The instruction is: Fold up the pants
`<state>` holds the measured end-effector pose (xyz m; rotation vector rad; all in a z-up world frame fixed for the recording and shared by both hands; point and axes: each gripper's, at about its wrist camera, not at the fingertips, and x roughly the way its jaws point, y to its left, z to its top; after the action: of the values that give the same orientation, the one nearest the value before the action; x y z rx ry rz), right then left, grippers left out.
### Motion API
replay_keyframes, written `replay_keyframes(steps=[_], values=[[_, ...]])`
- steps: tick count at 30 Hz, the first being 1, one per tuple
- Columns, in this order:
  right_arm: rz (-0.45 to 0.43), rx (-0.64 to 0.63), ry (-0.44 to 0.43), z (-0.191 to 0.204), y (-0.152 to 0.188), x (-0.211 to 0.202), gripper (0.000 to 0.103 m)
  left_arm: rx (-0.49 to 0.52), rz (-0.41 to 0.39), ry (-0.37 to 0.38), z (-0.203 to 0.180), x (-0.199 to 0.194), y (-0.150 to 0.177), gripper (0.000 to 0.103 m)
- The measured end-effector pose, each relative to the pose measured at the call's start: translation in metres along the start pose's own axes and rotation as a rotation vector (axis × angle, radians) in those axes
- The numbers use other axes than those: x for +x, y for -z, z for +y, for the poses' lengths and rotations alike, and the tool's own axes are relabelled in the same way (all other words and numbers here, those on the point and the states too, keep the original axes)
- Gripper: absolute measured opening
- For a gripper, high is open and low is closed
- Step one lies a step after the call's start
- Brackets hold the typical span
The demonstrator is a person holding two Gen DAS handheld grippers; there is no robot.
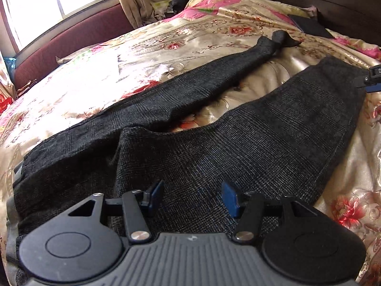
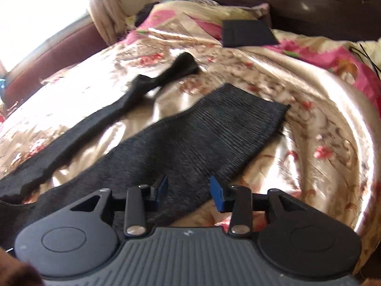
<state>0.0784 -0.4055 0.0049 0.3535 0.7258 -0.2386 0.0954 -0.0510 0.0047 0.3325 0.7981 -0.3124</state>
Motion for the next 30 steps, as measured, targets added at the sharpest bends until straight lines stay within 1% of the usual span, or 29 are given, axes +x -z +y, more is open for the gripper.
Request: replay_keyframes(steps=[2,3,5,7,10,13,14,18,22,25,28,30], values=[[-0.008,-0.039,-0.063,0.022,-0.006,0.006,0.045,-0.003,-0.021,-0.015,0.008,0.001,-0.004,0.068],[0.002,-0.042,-0.091,0.031,-0.009,0.013,0.045,-0.003,-0.03,-0.027,0.012,0.003,-0.007,0.068],[0.049,-0.028,-0.13,0.049,-0.014,0.03,0.045,-0.004,-0.046,-0.058,0.02,0.008,-0.012,0.068],[0.081,-0.022,-0.202,0.071,-0.018,0.046,0.045,0.001,-0.062,-0.078,0.029,0.011,-0.017,0.068],[0.116,-0.053,-0.307,0.107,-0.019,0.063,0.045,0.025,-0.081,-0.112,0.044,0.019,-0.025,0.069],[0.18,-0.048,-0.408,0.137,-0.016,0.087,0.046,0.019,-0.087,-0.127,0.062,0.03,-0.034,0.071],[0.198,-0.033,-0.427,0.143,-0.014,0.097,0.046,0.013,-0.089,-0.126,0.066,0.034,-0.037,0.071],[0.243,0.059,-0.418,0.152,-0.012,0.133,0.048,0.028,-0.097,-0.124,0.07,0.057,-0.047,0.073],[0.222,0.16,-0.444,0.146,-0.024,0.153,0.047,0.047,-0.066,-0.121,0.068,0.083,-0.05,0.073],[0.194,0.201,-0.434,0.146,-0.039,0.166,0.047,0.056,-0.054,-0.121,0.066,0.093,-0.051,0.073],[0.177,0.203,-0.408,0.156,-0.054,0.176,0.049,0.048,-0.052,-0.121,0.067,0.097,-0.052,0.075],[0.152,0.137,-0.374,0.171,-0.06,0.175,0.049,0.037,-0.052,-0.121,0.07,0.099,-0.054,0.077]])
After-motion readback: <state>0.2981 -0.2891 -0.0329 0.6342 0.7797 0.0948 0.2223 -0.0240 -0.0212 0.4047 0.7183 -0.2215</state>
